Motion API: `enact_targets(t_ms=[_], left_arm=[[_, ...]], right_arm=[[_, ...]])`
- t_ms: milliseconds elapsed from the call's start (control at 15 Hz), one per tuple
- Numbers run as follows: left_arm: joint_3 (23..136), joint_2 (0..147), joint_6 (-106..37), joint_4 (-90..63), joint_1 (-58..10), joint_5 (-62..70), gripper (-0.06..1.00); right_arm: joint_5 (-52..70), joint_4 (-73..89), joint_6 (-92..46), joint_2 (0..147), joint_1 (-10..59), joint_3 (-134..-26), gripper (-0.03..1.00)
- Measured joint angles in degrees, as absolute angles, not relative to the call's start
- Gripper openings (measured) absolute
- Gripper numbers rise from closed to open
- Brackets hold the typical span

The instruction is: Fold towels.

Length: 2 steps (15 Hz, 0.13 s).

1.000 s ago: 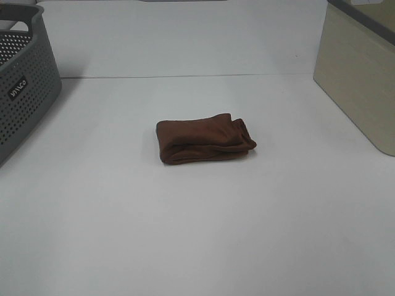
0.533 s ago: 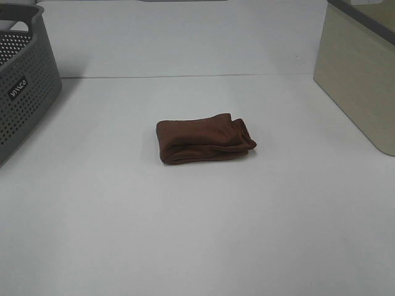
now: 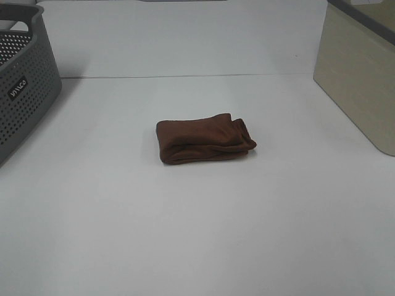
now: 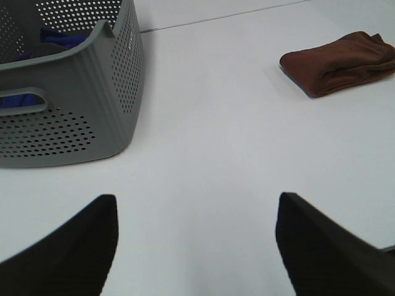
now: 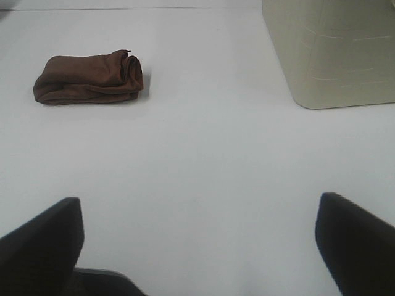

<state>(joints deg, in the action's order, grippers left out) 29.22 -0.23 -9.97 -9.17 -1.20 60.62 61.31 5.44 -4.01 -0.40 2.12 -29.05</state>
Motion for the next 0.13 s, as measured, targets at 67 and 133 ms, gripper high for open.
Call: enact_targets(t_ms=[67,133], left_arm=[[29.2,-0.2,-10.0,-9.2,-1.2,60.6,0.69],[29.2,-0.2,-10.0,-9.2,-1.2,60.6,0.69]], right_arm=[[61.3,5.4,-4.0,-0.4,2.1,-29.0,0.96],[61.3,5.4,-4.0,-0.4,2.1,-29.0,0.96]])
